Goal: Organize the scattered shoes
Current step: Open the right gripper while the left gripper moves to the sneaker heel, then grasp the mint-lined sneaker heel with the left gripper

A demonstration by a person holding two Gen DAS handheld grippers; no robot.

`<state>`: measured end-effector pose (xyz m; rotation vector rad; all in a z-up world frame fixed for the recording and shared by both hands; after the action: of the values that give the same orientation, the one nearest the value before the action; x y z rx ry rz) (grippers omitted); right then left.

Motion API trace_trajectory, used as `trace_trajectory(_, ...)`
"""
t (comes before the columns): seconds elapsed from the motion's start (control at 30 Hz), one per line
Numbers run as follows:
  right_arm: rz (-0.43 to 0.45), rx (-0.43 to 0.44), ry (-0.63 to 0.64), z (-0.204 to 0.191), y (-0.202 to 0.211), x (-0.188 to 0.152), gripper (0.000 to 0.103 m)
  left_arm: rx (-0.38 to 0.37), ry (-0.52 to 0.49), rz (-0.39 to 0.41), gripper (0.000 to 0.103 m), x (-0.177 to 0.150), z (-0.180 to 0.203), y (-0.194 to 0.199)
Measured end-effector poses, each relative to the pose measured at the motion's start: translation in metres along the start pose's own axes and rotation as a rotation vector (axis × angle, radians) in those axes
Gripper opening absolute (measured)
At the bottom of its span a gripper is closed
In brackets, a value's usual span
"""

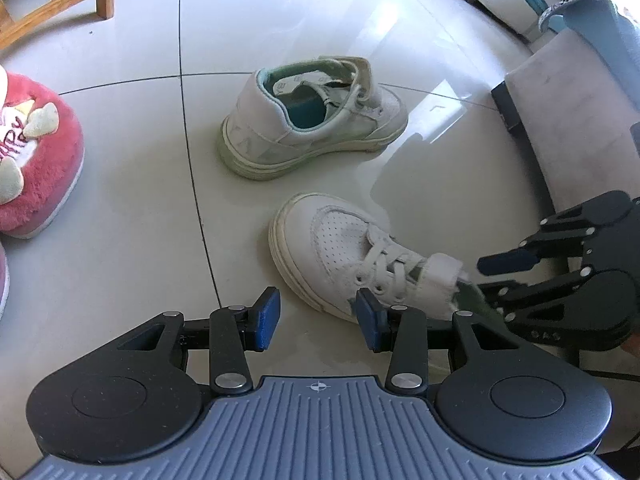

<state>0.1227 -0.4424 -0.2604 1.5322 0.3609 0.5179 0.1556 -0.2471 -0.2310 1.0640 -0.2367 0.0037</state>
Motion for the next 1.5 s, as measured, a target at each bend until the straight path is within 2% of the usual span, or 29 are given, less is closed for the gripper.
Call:
trace_trajectory(0.13, 0.001, 0.017, 0.001, -0.004, -0.002, 0.001, 0.029, -0.014, 0.002, -0.004, 0.043, -0.004, 0.001, 0.008)
trace_trajectory(0.3, 0.004, 0.024, 0.008, -0.008, -0.001, 0.001, 0.031, -0.038, 0.011, -0.026, 0.05, -0.013, 0.004, 0.019)
trace_trajectory(0.53, 0.02, 0.064, 0.019, -0.017, 0.003, 0.003, 0.031, -0.076, -0.047, -0.066, 0.057, -0.028, 0.023, 0.021)
trace_trajectory(0.8, 0.063, 0.118, 0.04, -0.034, 0.015, 0.002, 0.037, -0.024, -0.021, -0.092, 0.043, -0.032, 0.015, 0.013)
trace_trajectory(0.93, 0.081, 0.116, 0.036, -0.032, 0.021, 0.003, 0.037, -0.008, -0.015, -0.099, 0.032, -0.032, 0.012, 0.01)
trace_trajectory(1.2, 0.124, 0.098, 0.012, -0.02, 0.028, 0.006, 0.037, -0.01, -0.012, -0.104, 0.028, -0.031, 0.011, 0.009)
trace_trajectory(1.33, 0.156, 0.116, 0.007, -0.015, 0.039, 0.003, 0.037, -0.015, -0.021, -0.104, 0.018, -0.03, 0.012, 0.011)
trace_trajectory(1.5, 0.187, 0.115, 0.033, -0.022, 0.043, 0.007, 0.037, 0.033, -0.085, -0.076, 0.016, -0.028, 0.016, 0.014)
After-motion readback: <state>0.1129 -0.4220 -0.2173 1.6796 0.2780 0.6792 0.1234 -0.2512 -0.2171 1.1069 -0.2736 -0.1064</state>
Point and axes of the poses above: each gripper's, at about its wrist camera, not at the fingertips, and y roughly against the way its jaws point, z to its right, x to its top, the point moved 1 cm from there along -y, roughly the way its jaws point, and after that the axes turned 14 degrees about y, right-handed, at the moved point
